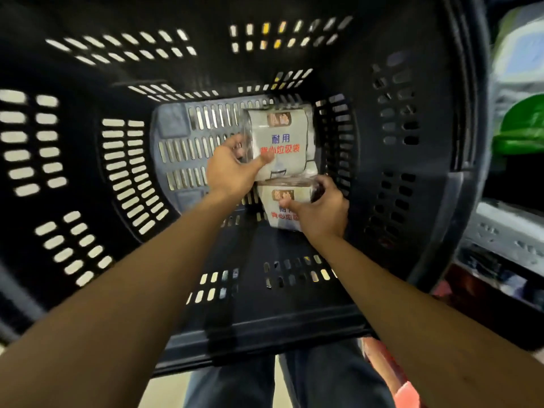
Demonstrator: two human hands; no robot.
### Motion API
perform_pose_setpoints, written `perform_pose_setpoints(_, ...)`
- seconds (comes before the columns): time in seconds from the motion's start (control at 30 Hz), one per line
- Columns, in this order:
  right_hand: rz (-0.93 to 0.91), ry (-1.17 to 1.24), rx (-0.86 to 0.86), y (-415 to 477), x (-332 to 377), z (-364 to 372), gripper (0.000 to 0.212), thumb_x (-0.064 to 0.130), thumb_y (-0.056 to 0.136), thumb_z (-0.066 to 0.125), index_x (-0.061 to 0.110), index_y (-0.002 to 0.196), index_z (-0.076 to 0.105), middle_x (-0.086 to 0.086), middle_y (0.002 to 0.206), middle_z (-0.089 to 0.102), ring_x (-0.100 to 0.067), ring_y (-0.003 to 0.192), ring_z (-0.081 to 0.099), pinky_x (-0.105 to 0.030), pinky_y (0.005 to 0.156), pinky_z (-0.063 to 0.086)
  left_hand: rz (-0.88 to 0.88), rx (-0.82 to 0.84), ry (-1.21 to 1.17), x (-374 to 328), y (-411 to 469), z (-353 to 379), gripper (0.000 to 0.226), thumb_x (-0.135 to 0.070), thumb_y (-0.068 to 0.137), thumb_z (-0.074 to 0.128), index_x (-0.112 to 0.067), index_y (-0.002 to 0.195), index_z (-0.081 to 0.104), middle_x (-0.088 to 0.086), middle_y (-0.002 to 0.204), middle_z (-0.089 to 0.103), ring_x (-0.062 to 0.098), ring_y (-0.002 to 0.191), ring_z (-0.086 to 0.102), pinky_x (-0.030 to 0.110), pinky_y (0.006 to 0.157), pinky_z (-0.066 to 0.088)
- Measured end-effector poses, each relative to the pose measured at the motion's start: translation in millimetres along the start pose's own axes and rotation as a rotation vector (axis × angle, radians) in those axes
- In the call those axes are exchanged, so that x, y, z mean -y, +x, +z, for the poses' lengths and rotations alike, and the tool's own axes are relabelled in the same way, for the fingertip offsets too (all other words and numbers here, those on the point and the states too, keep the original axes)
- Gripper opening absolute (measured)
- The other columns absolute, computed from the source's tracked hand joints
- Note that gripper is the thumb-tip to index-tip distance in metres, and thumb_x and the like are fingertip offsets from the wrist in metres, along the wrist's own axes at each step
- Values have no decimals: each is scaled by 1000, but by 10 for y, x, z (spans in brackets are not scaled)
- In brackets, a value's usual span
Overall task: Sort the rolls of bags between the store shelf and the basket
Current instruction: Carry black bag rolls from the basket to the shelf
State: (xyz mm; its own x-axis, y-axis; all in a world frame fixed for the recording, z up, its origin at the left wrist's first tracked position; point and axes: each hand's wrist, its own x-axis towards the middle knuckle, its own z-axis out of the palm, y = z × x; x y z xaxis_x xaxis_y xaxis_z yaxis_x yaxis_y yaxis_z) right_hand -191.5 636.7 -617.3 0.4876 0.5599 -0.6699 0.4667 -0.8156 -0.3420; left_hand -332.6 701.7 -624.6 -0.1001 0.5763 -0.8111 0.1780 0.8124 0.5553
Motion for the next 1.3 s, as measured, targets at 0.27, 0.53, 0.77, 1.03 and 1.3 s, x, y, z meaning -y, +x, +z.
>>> perform_pose_setpoints(0.27,-21,58,29,-634,385,-787,55,32,62,87,18,109,63,3,93,68,-14,84,63,-30,72,54,-59,-90,-159,-416,-950,-476,71,-40,63,81,-10,123,56,5,106,71,21,92,70,47,83,56)
perform_pose_setpoints(0.53,-72,261,62,-1440,834,-1760,47,38,52,88,21,88,65,3,84,71,-17,79,68,-35,73,57,-6,-135,-248,-1164,-2144,-1002,44,-9,82,70,-5,122,52,4,94,68,5,67,69,26,60,59)
perform_pose_setpoints(0.77,-139,437,71,-2160,1266,-2618,30,27,62,87,24,81,64,3,81,70,-12,71,67,-30,62,56,150,-67,-168,-1644,-3096,-1326,38,-13,82,70,-5,118,59,11,99,72,9,79,70,26,67,59)
perform_pose_setpoints(1.03,-190,694,-34,-3123,1261,-3167,19,15,67,84,12,81,71,-3,75,74,-13,65,69,-28,63,56,306,154,-16,-1961,-3876,-1669,27,-17,81,72,-8,106,65,-5,58,64,4,52,61,18,49,48)
perform_pose_setpoints(1.3,-29,1055,-310,-4247,714,-3185,25,14,68,82,4,88,71,-19,87,72,-34,79,69,-52,76,56,394,448,155,-2014,-4397,-1793,35,-22,76,78,-6,105,66,7,86,75,21,79,72,36,74,58)
